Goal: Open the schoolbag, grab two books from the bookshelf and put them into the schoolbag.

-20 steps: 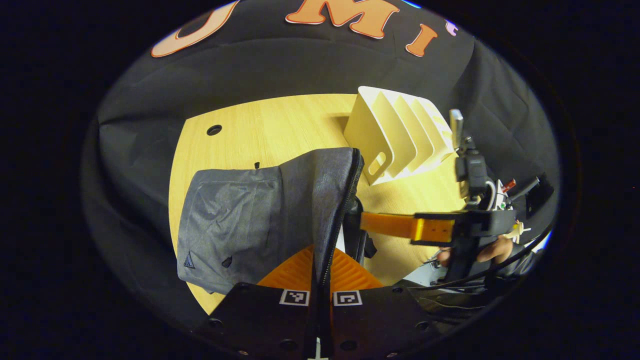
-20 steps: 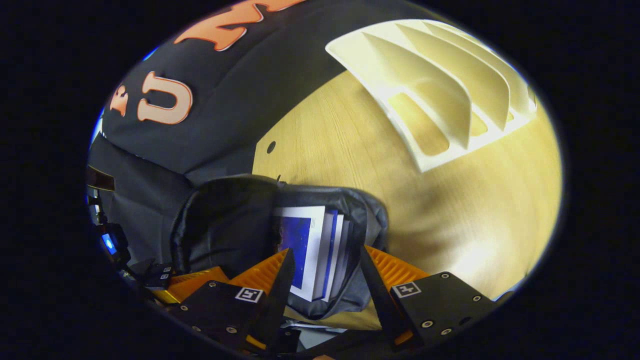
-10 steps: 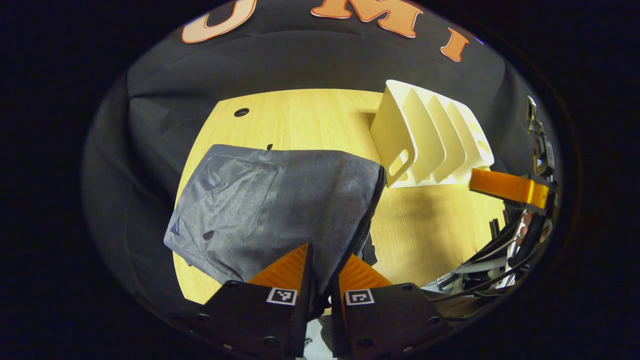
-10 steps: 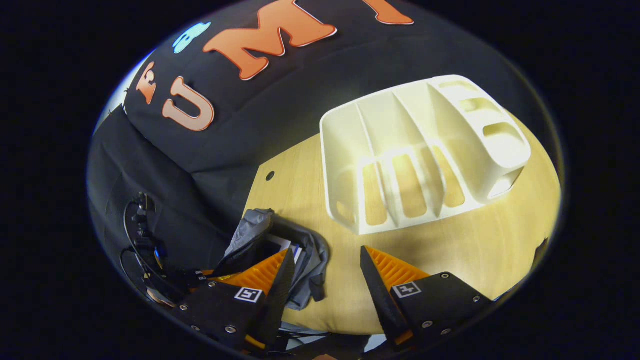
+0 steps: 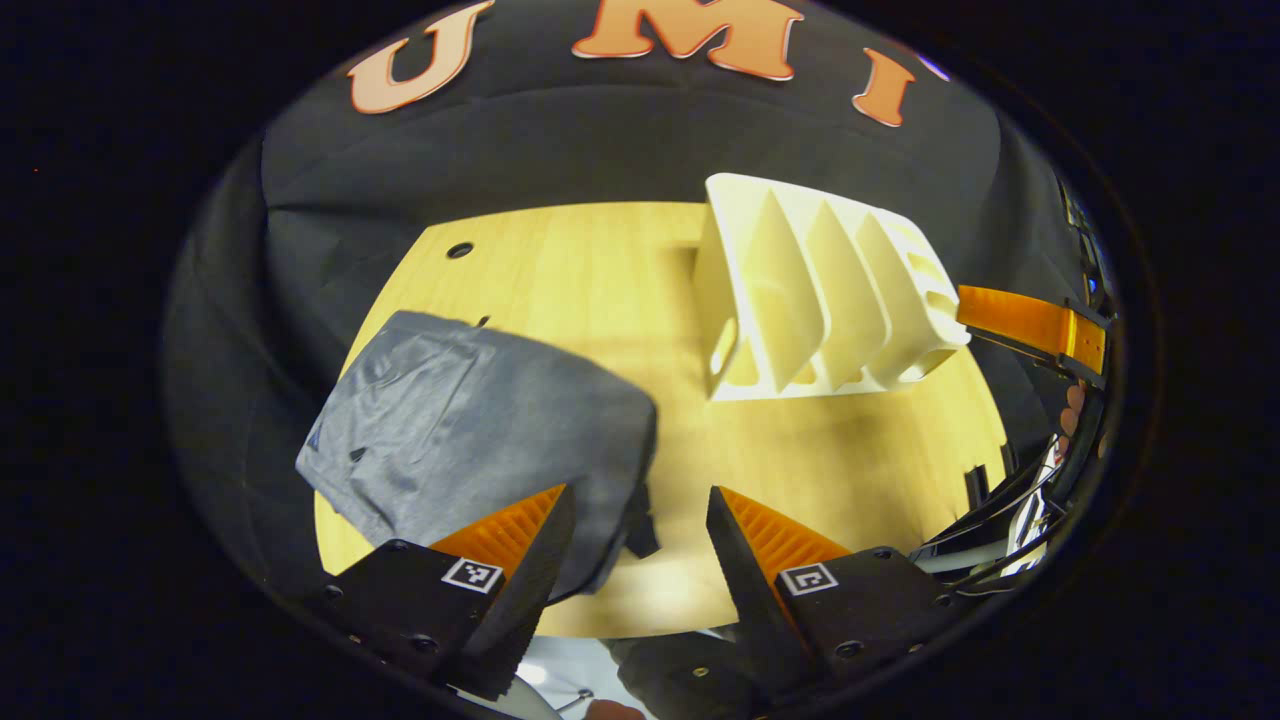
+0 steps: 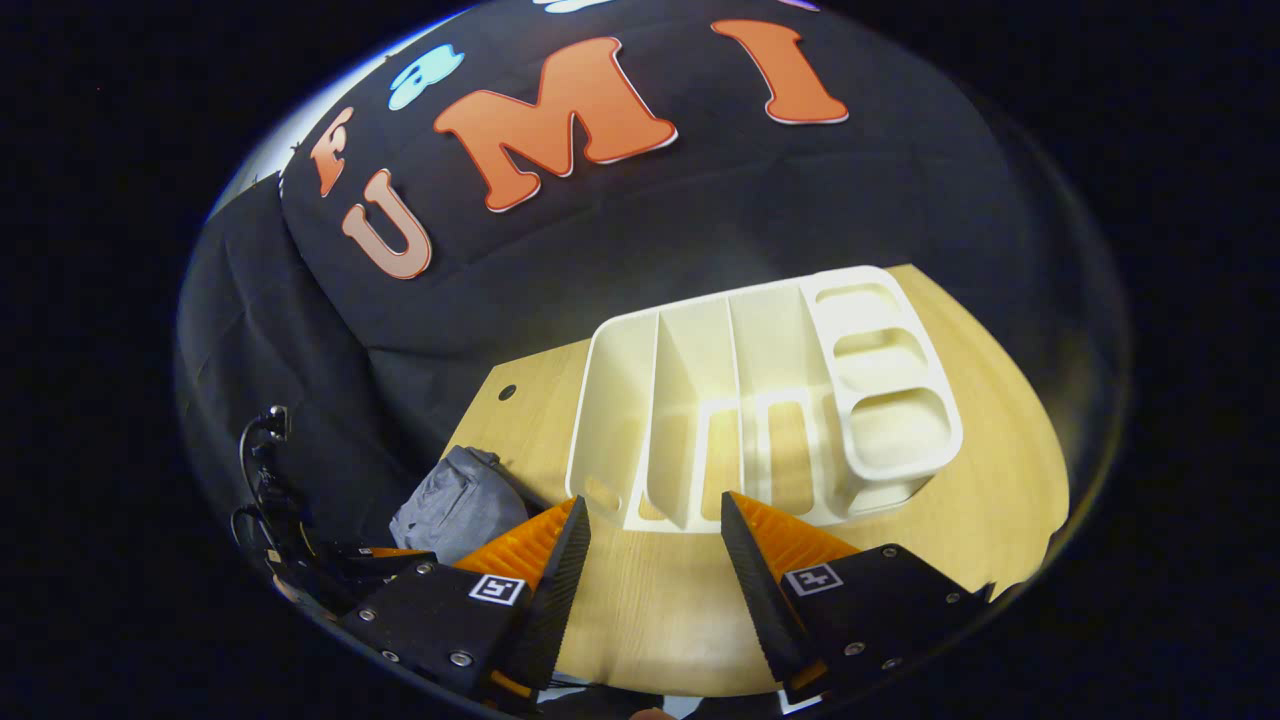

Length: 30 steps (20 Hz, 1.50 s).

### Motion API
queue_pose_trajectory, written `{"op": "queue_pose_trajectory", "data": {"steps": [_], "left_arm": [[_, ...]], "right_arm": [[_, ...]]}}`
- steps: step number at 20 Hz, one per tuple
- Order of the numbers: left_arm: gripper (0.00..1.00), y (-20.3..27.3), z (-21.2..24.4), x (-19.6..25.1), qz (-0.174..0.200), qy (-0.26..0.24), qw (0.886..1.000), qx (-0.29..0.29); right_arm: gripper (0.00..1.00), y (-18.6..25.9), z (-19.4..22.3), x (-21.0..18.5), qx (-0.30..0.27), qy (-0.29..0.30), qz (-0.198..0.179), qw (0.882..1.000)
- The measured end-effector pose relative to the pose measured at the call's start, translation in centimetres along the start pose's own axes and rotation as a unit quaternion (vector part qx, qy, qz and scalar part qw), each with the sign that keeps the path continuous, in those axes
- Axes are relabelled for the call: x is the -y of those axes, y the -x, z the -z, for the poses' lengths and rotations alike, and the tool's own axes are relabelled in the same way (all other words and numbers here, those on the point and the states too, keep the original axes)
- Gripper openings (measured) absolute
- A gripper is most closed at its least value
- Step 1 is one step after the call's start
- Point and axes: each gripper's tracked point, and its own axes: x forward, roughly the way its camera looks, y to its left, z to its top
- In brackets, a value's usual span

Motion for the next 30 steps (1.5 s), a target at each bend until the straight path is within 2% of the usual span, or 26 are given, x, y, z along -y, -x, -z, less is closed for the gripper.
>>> {"op": "queue_pose_trajectory", "data": {"steps": [2,4,7,9,12,14,16,18,21,22,23,26,28,29,30], "left_arm": [[0.94,0.4,-2.4,2.4,-0.002,-0.012,0.999,0.038],[0.94,1.2,-5.7,4.6,-0.008,-0.024,0.995,0.093],[0.96,3.7,-11.6,7.6,-0.010,-0.027,0.981,0.192],[0.97,5.8,-15.1,8.3,-0.010,-0.022,0.968,0.248],[0.96,8.8,-18.5,8.7,-0.008,-0.004,0.948,0.319],[0.96,11.6,-20.2,8.8,-0.007,0.000,0.930,0.367],[0.96,13.5,-21.2,8.2,-0.029,-0.003,0.915,0.402],[0.96,15.7,-22.1,7.3,-0.044,0.009,0.894,0.446],[0.95,18.3,-23.4,7.7,-0.026,0.006,0.863,0.505],[0.95,18.6,-23.6,7.5,-0.038,0.000,0.858,0.513],[0.94,18.4,-23.2,6.9,-0.051,-0.001,0.859,0.510],[0.95,17.9,-23.1,7.0,-0.058,0.017,0.862,0.504],[0.96,18.8,-23.0,6.5,-0.067,0.025,0.848,0.526],[0.94,18.8,-22.8,6.6,-0.064,0.023,0.847,0.527],[0.96,17.9,-22.0,6.7,-0.062,0.021,0.851,0.522]], "right_arm": [[0.79,1.2,-2.3,0.6,0.035,0.032,0.011,0.999],[0.80,2.1,-4.3,1.1,0.069,0.058,0.023,0.996],[0.93,3.1,-6.5,1.2,0.102,0.081,0.031,0.991],[0.95,3.9,-8.1,1.3,0.128,0.090,0.035,0.987],[0.95,5.8,-10.5,1.1,0.179,0.099,0.032,0.978],[0.95,7.2,-12.6,0.4,0.226,0.111,0.024,0.968],[0.94,8.2,-13.8,0.1,0.254,0.129,0.032,0.958],[0.95,9.0,-14.6,-0.4,0.278,0.144,0.035,0.949],[0.95,9.6,-15.3,-1.6,0.299,0.164,0.033,0.940],[0.95,9.5,-15.1,-1.9,0.299,0.173,0.032,0.938],[0.95,9.7,-14.9,-2.1,0.304,0.178,0.031,0.935],[0.95,10.4,-14.8,-2.8,0.319,0.193,0.028,0.927],[0.95,10.9,-14.2,-3.4,0.323,0.199,0.024,0.925],[0.95,10.9,-14.0,-3.6,0.326,0.201,0.024,0.924],[0.95,10.9,-13.8,-3.7,0.327,0.202,0.024,0.923]]}}
